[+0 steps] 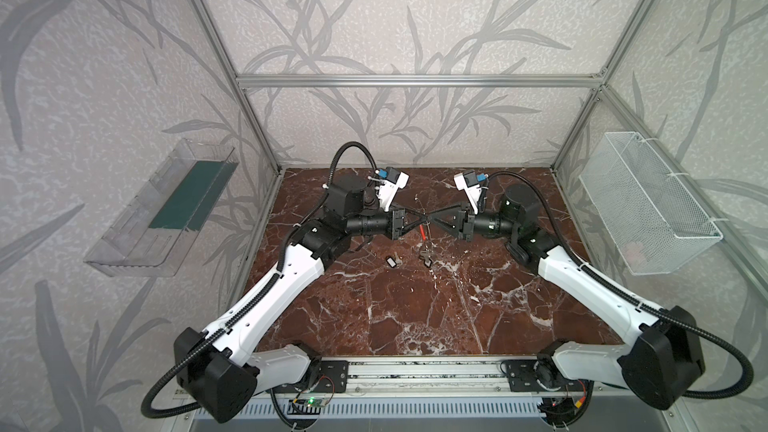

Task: Put the keys on the keyring
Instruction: 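Lower the ring with both grippers toward the keys on the table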

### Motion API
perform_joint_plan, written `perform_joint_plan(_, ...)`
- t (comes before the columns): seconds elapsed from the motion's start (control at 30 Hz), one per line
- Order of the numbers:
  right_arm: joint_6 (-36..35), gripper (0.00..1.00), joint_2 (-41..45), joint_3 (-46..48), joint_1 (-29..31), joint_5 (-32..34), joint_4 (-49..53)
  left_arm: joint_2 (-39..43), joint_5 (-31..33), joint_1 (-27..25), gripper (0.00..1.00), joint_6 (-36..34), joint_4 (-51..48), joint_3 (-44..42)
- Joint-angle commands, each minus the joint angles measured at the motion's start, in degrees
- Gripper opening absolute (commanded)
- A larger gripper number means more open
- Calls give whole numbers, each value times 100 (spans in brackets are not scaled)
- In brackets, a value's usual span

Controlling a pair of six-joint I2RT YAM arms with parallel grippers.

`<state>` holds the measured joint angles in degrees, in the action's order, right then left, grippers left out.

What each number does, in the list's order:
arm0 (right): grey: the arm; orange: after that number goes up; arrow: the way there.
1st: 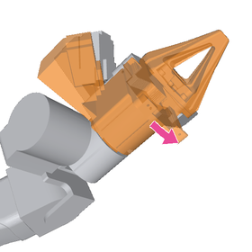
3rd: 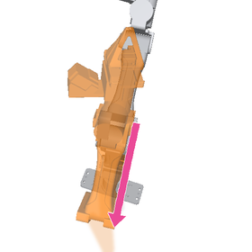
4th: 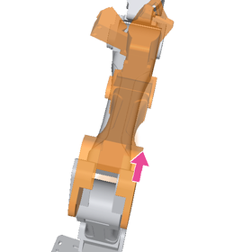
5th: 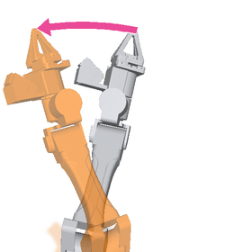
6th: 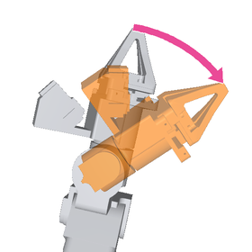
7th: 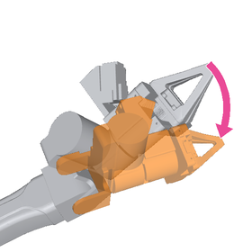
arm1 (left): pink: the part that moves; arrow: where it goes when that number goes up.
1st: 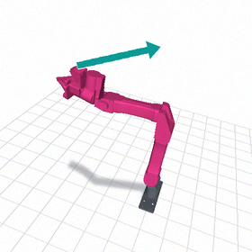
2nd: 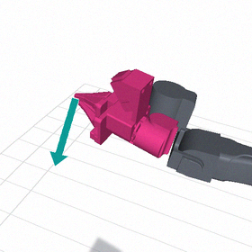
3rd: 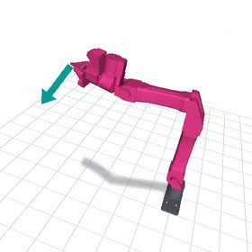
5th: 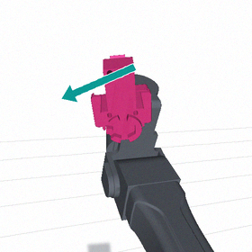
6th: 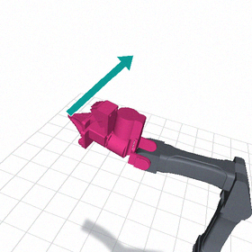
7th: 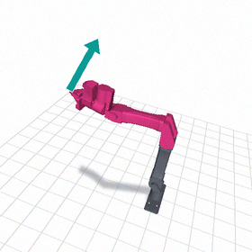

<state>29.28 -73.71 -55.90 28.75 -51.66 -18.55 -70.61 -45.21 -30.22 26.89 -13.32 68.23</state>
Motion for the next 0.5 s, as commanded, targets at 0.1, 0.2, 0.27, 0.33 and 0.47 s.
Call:
perform_joint_plan(0.1, -99, 16, -42, -202, 64, -105, 43, -19, -148, -31, 0, -90, 101, 244)
perform_joint_plan(0.2, -82, 13, -51, -181, 67, -127, 45, -21, -147, -45, 0, -86, 119, 244)
perform_joint_plan(0.27, -80, 6, -38, -184, 66, -142, 44, -14, -139, -46, 0, -89, 111, 248)
perform_joint_plan(0.33, -89, 1, -16, -177, 69, -151, 37, -15, -134, -46, 0, -90, 113, 244)
perform_joint_plan(0.47, -117, 0, 43, -162, 69, -126, 27, -10, -102, -44, 0, -99, 104, 216)
